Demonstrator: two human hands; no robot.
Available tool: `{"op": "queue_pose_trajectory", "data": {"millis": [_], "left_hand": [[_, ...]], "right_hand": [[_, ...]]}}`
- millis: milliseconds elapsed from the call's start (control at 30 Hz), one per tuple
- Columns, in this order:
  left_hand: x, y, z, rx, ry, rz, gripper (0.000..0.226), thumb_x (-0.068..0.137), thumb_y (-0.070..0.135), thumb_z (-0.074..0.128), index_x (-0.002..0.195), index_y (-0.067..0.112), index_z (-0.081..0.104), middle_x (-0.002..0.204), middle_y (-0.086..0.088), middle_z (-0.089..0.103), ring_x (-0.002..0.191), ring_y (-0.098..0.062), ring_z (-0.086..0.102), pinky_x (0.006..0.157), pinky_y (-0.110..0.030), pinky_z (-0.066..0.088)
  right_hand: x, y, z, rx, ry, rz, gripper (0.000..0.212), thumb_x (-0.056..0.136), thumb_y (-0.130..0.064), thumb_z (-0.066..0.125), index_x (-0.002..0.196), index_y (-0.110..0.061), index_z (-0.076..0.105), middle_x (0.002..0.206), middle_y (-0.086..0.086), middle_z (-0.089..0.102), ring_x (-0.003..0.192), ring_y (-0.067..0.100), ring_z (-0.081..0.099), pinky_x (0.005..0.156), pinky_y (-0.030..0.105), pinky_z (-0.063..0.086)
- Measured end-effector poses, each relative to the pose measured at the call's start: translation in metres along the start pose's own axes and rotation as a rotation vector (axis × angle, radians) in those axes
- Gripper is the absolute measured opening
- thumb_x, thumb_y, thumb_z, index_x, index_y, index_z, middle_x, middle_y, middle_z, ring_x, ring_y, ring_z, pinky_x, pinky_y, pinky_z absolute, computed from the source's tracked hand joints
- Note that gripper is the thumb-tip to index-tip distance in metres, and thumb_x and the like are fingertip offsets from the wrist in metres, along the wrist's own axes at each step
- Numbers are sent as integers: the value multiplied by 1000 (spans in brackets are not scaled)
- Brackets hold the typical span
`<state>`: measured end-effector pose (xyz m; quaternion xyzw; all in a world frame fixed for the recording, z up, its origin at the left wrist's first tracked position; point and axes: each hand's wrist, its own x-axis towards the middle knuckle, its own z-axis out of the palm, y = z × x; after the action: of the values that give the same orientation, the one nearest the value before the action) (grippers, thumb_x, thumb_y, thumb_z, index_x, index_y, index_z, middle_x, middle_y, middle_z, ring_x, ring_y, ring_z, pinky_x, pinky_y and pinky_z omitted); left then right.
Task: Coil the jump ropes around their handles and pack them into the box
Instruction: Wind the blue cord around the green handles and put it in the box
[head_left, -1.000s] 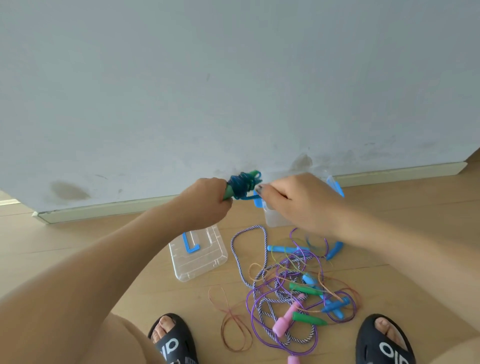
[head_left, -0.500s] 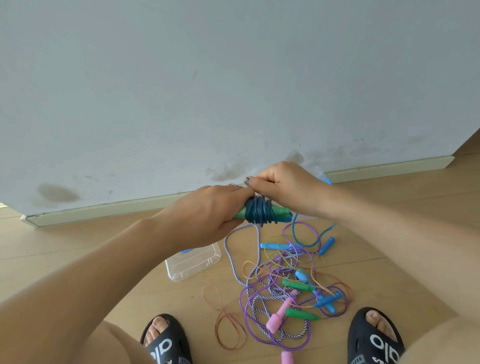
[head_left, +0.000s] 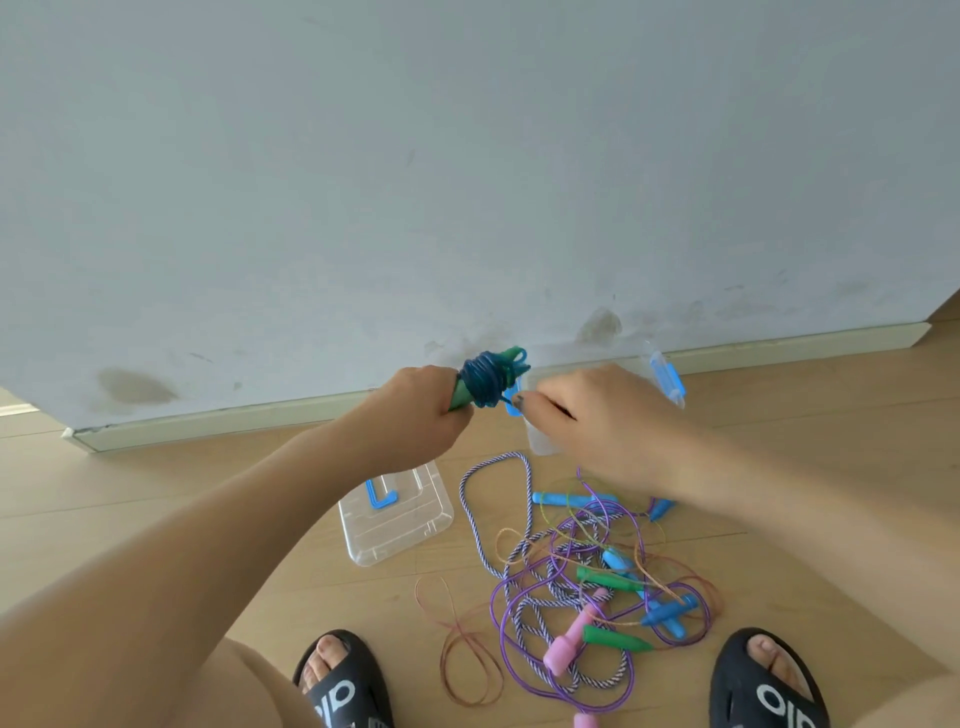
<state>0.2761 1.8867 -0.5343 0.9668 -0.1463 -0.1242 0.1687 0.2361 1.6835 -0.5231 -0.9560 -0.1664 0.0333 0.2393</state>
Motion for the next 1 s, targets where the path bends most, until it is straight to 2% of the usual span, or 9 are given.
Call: {"op": "queue_pose_trajectory", "data": {"millis": [133,233,367,467,600,667,733,900,1000], "left_hand": [[-3,5,7,196,-21,88,19,97,23,46,79,16,45,69,1,50,61,-23,50,52,-30,36],[-8,16,10,295,-41,186,12,97,22,45,87,16,47,72,2,49,63,-23,50,56,-32,37],[-15,27,8,313,-45,386,11,99,32,48,93,23,47,71,8,44,66,-20,45,59,-29,29],[-19,29,5,251,-41,491,17,99,33,52,88,26,41,70,12,42,62,-13,40,57,-26,26],[-24,27,8,-41,39,564,13,96,30,56,86,28,48,65,11,48,58,-11,42,55,-21,33],[-27,27,9,-149,77,526,28,96,27,58,76,35,40,57,12,44,53,-9,40,52,-17,30],[-26,30,10,-234,118,396,38,96,25,60,67,29,36,53,11,40,50,-10,32,48,-18,27],[-13,31,4,-389,167,43,39,94,26,58,66,15,35,53,8,34,49,-11,26,44,-21,25],[-9,27,4,-316,116,-37,38,94,25,56,65,13,35,56,1,38,52,-16,31,46,-25,27]], "right_hand": [[7,3,-22,-167,47,-71,52,99,-46,45,59,-13,37,50,2,36,50,16,31,51,33,26],[10,4,-27,-227,81,-139,56,98,-50,44,57,-13,34,48,2,34,48,16,31,48,31,22],[20,8,-27,-168,61,-158,60,97,-53,46,53,-15,31,46,2,31,47,18,30,49,31,21],[25,11,-26,44,-70,-111,61,94,-57,51,52,-15,36,44,-3,30,46,15,30,51,28,23],[22,10,-10,640,-226,55,55,100,-44,52,58,-11,37,51,1,27,46,16,24,46,25,24],[20,9,-4,863,-218,147,48,101,-38,51,64,-9,42,50,3,30,42,16,26,41,23,25],[17,8,-4,965,-162,244,41,101,-31,47,65,-14,40,51,0,25,43,14,20,40,21,21],[9,2,-8,994,-77,427,28,102,-23,40,74,-19,37,53,-7,24,44,12,16,39,23,19],[6,-3,-4,854,22,405,24,102,-25,43,79,-16,44,53,-8,37,44,11,28,43,24,28]]}}
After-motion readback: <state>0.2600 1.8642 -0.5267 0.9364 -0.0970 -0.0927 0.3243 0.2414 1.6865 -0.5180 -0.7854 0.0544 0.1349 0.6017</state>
